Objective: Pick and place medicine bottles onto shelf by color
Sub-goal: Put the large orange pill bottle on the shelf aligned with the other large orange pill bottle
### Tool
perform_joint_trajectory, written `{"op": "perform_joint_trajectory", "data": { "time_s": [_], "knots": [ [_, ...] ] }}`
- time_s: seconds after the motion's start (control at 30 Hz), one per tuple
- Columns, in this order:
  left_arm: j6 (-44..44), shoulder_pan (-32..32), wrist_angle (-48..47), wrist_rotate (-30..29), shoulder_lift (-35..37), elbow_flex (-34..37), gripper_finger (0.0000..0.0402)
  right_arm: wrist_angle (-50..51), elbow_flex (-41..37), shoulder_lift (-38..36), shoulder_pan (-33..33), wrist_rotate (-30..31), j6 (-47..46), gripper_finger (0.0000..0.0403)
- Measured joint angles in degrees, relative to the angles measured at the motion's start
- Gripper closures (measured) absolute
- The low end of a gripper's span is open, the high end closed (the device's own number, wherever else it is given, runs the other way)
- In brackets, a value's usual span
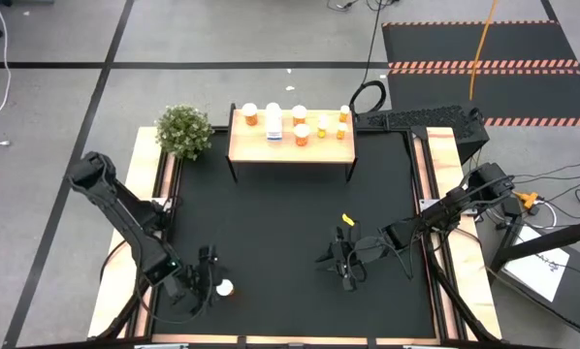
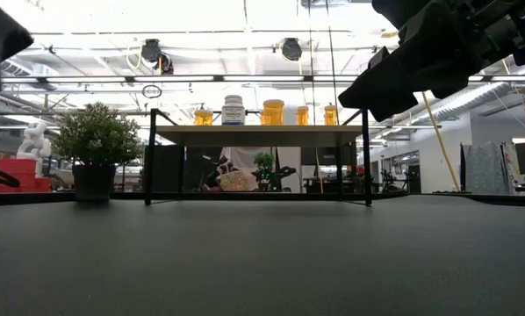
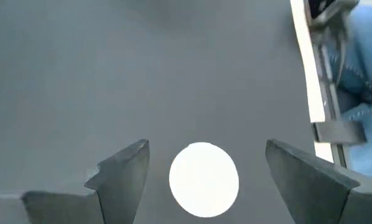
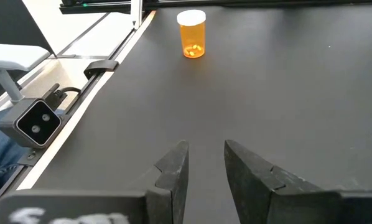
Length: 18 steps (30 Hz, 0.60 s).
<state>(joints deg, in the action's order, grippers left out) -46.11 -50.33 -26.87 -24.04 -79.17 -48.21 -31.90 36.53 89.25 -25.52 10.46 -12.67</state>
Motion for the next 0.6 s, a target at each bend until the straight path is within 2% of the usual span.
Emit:
{"op": "perform_joint_trajectory", "data": {
  "time_s": [0.1,0.4,0.6],
  "knots": [
    [-3.11,-0.35,-0.04,1.74,-1.88,0.02,0.0074,0.0,0.0,0.0,0.0,0.0,0.02,0.0305],
    [-5.12,-1.92,-0.03,1.03,-6.07,0.02,0.0033,0.04,0.0,0.0,0.0,-0.02,1.34,0.0305],
    [-4.64,-1.72,-0.38,0.97,-8.58,0.02,0.0042,0.01,0.0,0.0,0.07,-0.01,3.08,0.0305]
  ]
}}
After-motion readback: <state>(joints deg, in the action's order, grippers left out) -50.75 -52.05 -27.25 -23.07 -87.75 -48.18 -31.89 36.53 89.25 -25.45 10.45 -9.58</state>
